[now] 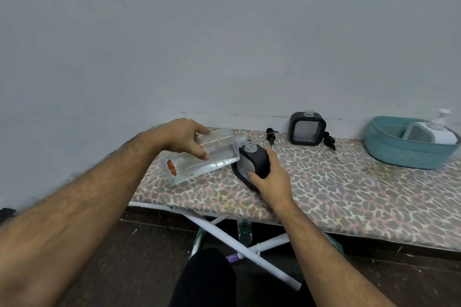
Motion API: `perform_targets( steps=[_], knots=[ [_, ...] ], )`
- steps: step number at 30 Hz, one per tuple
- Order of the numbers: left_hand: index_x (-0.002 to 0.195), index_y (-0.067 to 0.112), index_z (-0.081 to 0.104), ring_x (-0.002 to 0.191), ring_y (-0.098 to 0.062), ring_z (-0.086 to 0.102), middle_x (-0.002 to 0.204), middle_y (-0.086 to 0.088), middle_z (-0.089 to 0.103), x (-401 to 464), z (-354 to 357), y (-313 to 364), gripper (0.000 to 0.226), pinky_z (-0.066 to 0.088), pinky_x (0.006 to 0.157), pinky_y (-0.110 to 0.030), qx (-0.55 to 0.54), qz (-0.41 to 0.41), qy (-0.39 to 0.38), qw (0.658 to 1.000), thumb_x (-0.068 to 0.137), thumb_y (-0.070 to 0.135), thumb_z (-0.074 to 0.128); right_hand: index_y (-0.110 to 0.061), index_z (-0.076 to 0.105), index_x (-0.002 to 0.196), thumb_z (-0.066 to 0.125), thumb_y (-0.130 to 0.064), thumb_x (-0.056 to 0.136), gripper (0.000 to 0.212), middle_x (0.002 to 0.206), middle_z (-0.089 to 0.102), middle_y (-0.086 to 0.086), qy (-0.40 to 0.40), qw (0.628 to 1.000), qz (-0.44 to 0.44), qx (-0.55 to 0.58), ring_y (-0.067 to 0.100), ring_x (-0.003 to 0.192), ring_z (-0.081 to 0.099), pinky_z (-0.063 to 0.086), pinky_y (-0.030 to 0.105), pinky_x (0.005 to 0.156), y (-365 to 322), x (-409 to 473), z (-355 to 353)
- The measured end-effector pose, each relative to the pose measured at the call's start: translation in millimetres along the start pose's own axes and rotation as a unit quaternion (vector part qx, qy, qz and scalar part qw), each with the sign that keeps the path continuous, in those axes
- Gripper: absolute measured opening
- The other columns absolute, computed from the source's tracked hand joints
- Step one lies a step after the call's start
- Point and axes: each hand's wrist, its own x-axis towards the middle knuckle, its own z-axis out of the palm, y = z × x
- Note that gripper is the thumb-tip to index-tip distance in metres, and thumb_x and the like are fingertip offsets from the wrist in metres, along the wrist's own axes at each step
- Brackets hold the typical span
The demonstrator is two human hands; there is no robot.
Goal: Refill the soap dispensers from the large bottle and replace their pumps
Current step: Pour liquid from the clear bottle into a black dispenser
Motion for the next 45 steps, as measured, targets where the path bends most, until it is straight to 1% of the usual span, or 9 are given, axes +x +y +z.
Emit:
perform_targets(
  steps=[6, 10, 15, 18, 21, 26, 31, 40, 45],
  knots=[
    [0.143, 0.027, 0.049, 0.088, -0.005, 0.062, 0.093, 0.016, 0.067, 0.9, -3.4, -0.4, 0.091, 0.048, 0.081, -0.030, 0.017, -0.001, -0.005, 1.000, 0.063, 0.056, 0.083, -0.039, 0.035, 0.144, 0.076, -0.025, 0.080, 0.077, 0.112, 0.059, -0.020, -0.003, 1.000, 0.002, 0.001, 0.004, 0.098, 0.060, 0.041, 0.005, 0.076, 1.2, 0.6, 0.2],
    [0.143, 0.027, 0.049, 0.091, -0.009, 0.063, 0.095, 0.015, 0.068, 2.0, -6.0, 1.7, 0.090, 0.048, 0.084, -0.032, 0.029, 0.003, -0.009, 1.000, 0.064, 0.056, 0.082, -0.039, 0.034, 0.144, 0.076, -0.026, 0.080, 0.077, 0.110, 0.059, -0.021, -0.003, 1.000, 0.004, -0.002, -0.002, 0.092, 0.058, 0.038, -0.001, 0.071, 1.2, 1.0, 0.2],
    [0.143, 0.028, 0.049, 0.090, -0.008, 0.062, 0.092, 0.016, 0.068, 1.4, -10.7, 5.1, 0.088, 0.048, 0.084, -0.031, 0.052, 0.016, -0.005, 0.999, 0.066, 0.054, 0.083, -0.039, 0.035, 0.144, 0.075, -0.025, 0.080, 0.077, 0.111, 0.059, -0.019, -0.002, 1.000, 0.003, -0.008, 0.000, 0.093, 0.058, 0.039, -0.002, 0.066, 1.8, 0.9, -0.2],
    [0.143, 0.030, 0.048, 0.087, -0.006, 0.060, 0.091, 0.018, 0.066, 1.1, -12.3, 7.2, 0.088, 0.045, 0.080, -0.029, 0.067, 0.022, -0.003, 0.997, 0.067, 0.054, 0.082, -0.040, 0.035, 0.142, 0.076, -0.025, 0.080, 0.076, 0.114, 0.062, -0.017, -0.004, 1.000, 0.003, -0.006, 0.002, 0.096, 0.060, 0.041, 0.002, 0.072, 1.8, 1.2, 0.0],
    [0.144, 0.032, 0.047, 0.088, -0.008, 0.060, 0.093, 0.015, 0.066, 1.2, -14.0, 10.2, 0.087, 0.046, 0.081, -0.030, 0.085, 0.024, -0.004, 0.996, 0.067, 0.055, 0.081, -0.039, 0.035, 0.144, 0.076, -0.025, 0.080, 0.077, 0.116, 0.062, -0.015, -0.005, 1.000, 0.005, -0.005, 0.004, 0.098, 0.060, 0.042, 0.005, 0.076, 2.4, 1.5, -0.1],
    [0.144, 0.035, 0.045, 0.087, -0.009, 0.057, 0.096, 0.016, 0.065, 0.4, -17.3, 15.0, 0.087, 0.042, 0.075, -0.030, 0.119, 0.024, 0.000, 0.993, 0.068, 0.056, 0.081, -0.037, 0.035, 0.145, 0.075, -0.024, 0.080, 0.077, 0.118, 0.063, -0.013, -0.009, 1.000, 0.007, -0.005, 0.005, 0.097, 0.060, 0.043, 0.006, 0.075, 2.5, 2.8, -0.3],
    [0.143, 0.037, 0.046, 0.086, -0.009, 0.054, 0.103, 0.014, 0.069, 2.0, -19.0, 20.0, 0.086, 0.042, 0.074, -0.031, 0.144, 0.019, 0.012, 0.989, 0.067, 0.057, 0.080, -0.037, 0.036, 0.144, 0.075, -0.023, 0.080, 0.076, 0.111, 0.061, -0.017, -0.008, 1.000, 0.008, -0.006, 0.000, 0.092, 0.059, 0.040, -0.002, 0.063, 2.5, 3.3, -1.1],
    [0.143, 0.037, 0.046, 0.088, -0.009, 0.054, 0.096, 0.016, 0.068, 4.9, -25.2, 23.2, 0.086, 0.041, 0.074, -0.031, 0.156, 0.010, -0.007, 0.988, 0.066, 0.059, 0.079, -0.036, 0.036, 0.144, 0.075, -0.023, 0.080, 0.077, 0.110, 0.060, -0.018, -0.008, 1.000, 0.003, -0.007, 0.002, 0.094, 0.059, 0.039, -0.003, 0.064, 3.6, 3.2, -0.2],
    [0.143, 0.038, 0.045, 0.091, -0.010, 0.052, 0.109, 0.013, 0.071, 6.3, -28.7, 25.2, 0.086, 0.041, 0.077, -0.033, 0.164, 0.010, -0.015, 0.986, 0.067, 0.060, 0.079, -0.038, 0.036, 0.143, 0.076, -0.024, 0.080, 0.076, 0.109, 0.062, -0.016, -0.011, 1.000, 0.009, -0.011, 0.002, 0.092, 0.060, 0.039, 0.000, 0.066, 4.3, 4.3, 0.2]
  ],
)
